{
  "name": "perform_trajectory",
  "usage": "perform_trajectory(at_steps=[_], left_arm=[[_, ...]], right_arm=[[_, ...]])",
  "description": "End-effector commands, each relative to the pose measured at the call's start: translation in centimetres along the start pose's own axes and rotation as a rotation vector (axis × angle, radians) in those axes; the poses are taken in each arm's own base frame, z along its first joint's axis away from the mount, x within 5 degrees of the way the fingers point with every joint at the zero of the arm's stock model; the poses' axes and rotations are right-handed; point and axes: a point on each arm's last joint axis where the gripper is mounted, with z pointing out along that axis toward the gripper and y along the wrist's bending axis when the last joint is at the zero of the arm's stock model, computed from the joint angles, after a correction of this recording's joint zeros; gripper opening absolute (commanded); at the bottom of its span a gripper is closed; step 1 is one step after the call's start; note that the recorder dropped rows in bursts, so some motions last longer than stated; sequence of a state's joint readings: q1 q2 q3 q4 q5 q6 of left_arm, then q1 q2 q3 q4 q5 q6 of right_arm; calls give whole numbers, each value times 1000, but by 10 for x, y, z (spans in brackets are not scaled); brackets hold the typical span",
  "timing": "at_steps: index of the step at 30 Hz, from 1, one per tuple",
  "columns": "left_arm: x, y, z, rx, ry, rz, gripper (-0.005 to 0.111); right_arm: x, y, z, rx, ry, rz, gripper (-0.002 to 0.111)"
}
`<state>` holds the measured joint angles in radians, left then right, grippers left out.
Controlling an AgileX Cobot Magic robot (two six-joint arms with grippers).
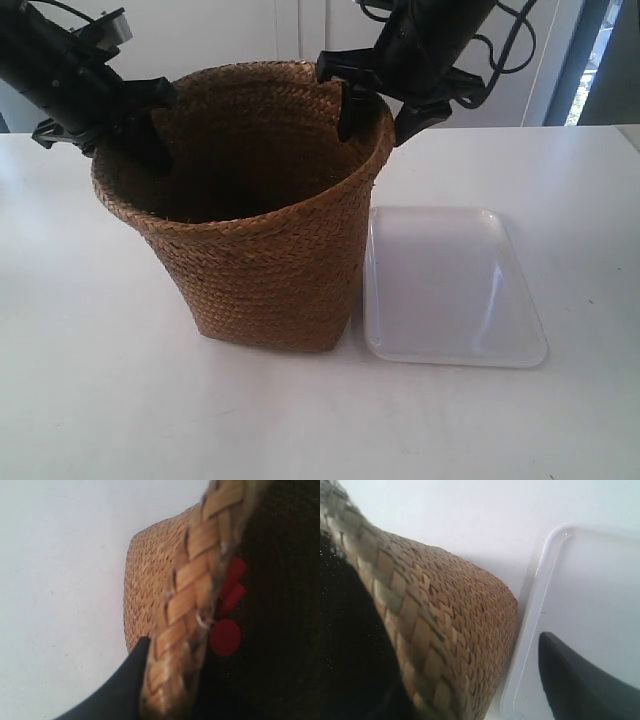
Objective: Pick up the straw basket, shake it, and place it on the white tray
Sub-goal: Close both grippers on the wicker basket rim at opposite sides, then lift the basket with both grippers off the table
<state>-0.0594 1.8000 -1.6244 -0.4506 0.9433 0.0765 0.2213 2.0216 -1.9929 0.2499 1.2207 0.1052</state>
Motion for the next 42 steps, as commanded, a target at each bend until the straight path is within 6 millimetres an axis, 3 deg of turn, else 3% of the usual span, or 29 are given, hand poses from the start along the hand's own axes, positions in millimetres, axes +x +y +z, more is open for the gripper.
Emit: perform_trajectory(at_steps=[1,14,19,27,31,37,42], left_arm=[[0,-5,-6,13,-16,14,0],[0,-5,-6,14,-11,14,0],[1,-5,-6,15,-7,14,0],[1,-9,-12,22,-24,21,0],[0,-18,-31,14,-106,49,0],[6,-47,-57,13,-228,126,0],[19,-67,-63,12,-294,167,0]], right_arm=[[-1,1,-4,-8,-10,17,59],[1,6,17,-25,36,17,58],[1,3,16,22,29,-4,46],[1,4,-8,60,-24,-71,0],[2,8,-28,51,-65,-104,0],[3,26,-62,30,-200,-167,0],[12,43,-68,30,-248,-222,0]])
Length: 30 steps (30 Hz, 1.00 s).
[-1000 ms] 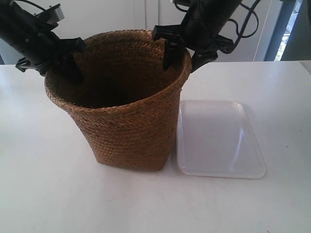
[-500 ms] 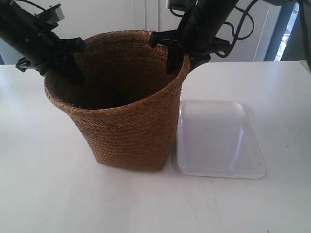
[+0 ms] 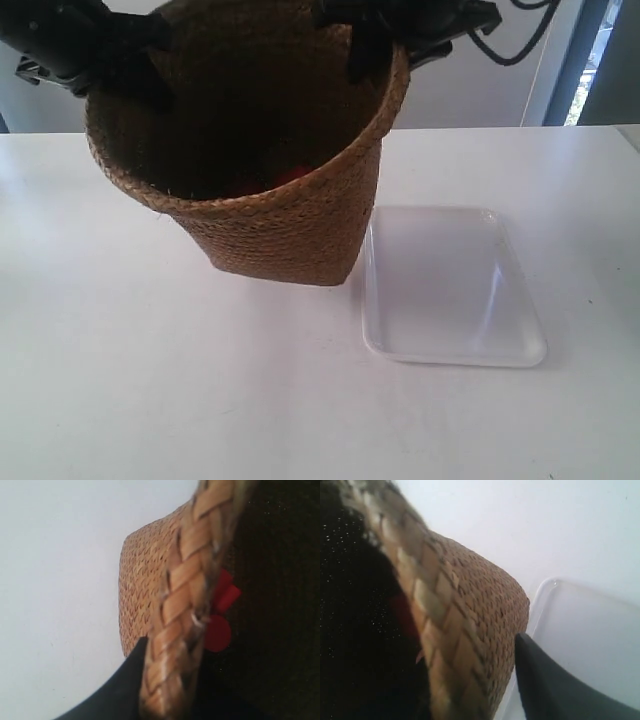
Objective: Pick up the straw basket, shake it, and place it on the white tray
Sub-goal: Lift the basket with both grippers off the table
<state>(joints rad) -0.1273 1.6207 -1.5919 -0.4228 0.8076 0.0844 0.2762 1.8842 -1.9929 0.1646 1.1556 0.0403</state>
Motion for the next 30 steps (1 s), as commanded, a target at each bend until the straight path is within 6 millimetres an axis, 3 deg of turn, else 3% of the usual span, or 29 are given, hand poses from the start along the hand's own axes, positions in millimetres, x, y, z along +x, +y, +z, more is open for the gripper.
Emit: perform_trajectory(at_steps=[1,11,17,30], left_arm=[[7,-21,-14,28,-66,26,0],[21,-22,-34,-9,-119,19,0],[21,-21,-34,-20,-117,36,0],[21,-21,-33,-21,-122,52,0]], right_arm=[[5,16,-10,9,-66,-59,0],[45,11,-18,40,-75,-43,0],[43,13,-27,26,-132,-36,0],[45,12,-24,24,-131,-49,0]])
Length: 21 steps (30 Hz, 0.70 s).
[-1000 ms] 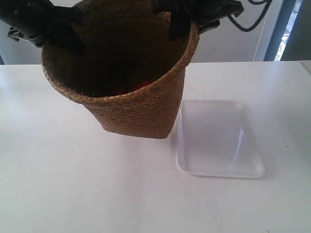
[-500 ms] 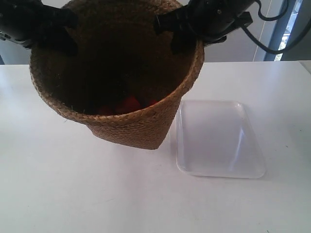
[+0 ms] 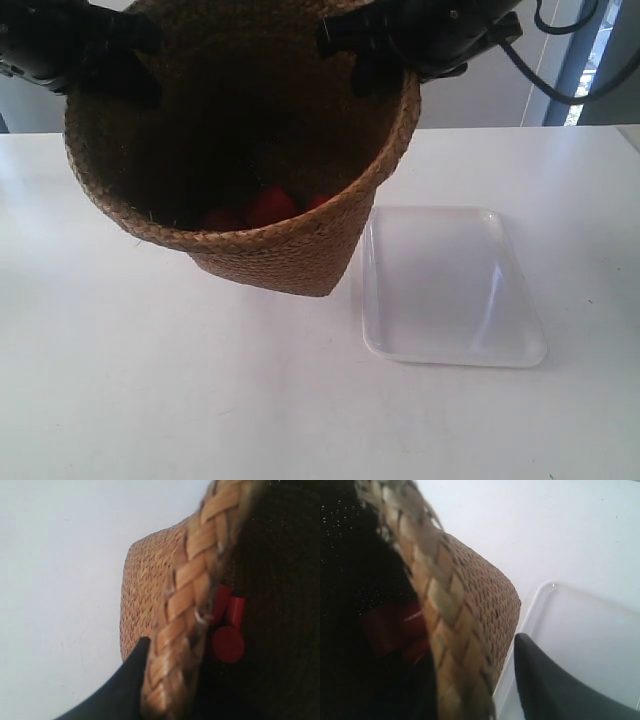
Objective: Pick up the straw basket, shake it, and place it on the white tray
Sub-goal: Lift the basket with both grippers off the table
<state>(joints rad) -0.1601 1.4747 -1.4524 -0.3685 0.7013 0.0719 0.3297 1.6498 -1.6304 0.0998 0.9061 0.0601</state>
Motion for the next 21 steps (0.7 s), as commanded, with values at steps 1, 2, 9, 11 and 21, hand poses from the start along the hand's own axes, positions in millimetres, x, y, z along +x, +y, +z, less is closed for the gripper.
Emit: perform_trajectory(at_steps=[1,2,9,11,21], left_arm=[[-2,-6,-8,25,-31,5,0],[-2,-6,-8,25,-31,5,0],[-2,-6,-9,24,-36,6,0],[-2,-6,-9,26,-32,5,0],[1,-6,-8,28,5,34,0]], right_arm=[[4,2,-1,-4,-17,-13,0],[5,2,0,-4,-24,-14,0],[9,2,-3,-6,-76,-15,0],[9,2,-3,-5,-74,-20,0],[10,2,-2,-6,-60,-21,0]])
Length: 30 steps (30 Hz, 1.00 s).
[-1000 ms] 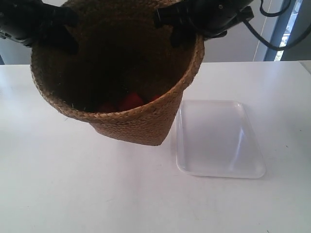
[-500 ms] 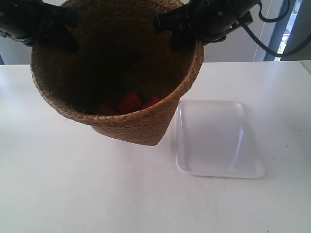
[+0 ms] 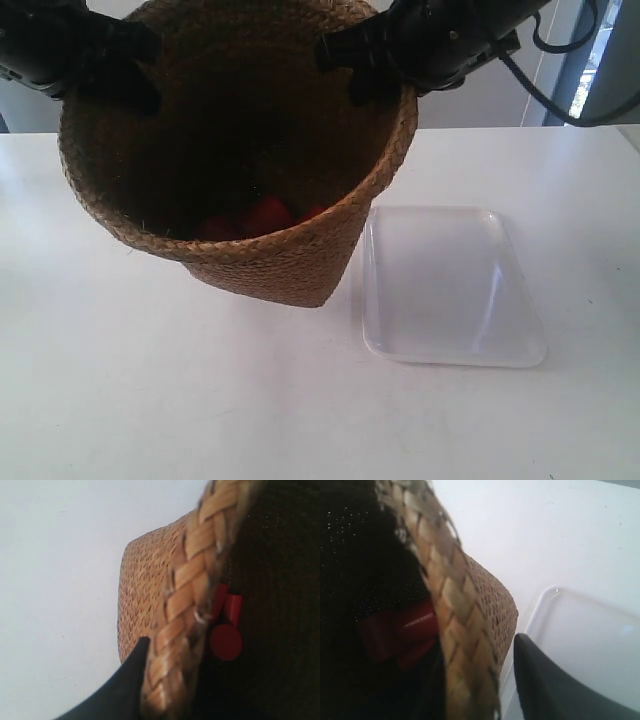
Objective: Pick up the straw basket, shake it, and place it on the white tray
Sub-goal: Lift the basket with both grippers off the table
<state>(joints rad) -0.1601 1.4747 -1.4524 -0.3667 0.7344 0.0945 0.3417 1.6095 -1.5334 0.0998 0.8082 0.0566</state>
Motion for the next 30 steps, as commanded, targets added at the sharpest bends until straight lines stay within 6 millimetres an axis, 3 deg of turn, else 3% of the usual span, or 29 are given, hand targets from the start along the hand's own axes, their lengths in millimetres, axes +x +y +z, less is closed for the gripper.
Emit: perform_trajectory(at_steps=[1,9,17,24,30], left_arm=[[-1,-6,-8,21,-28,11,0],[-2,-6,-8,20,-38,12,0],[-7,-12,-30,12,-141,28,0],[2,-10,-22,11,-95,19,0],[6,-7,-17,7,-91,9,0]], right_arm=[[-1,0,-5,1,-13,-13,0],[1,-1,-6,16,2,-32,0],[-6,1,-31,9,-89,-28,0],[2,-1,-15,14,-48,-10,0],[2,-1,-14,14,-47,-10,0]])
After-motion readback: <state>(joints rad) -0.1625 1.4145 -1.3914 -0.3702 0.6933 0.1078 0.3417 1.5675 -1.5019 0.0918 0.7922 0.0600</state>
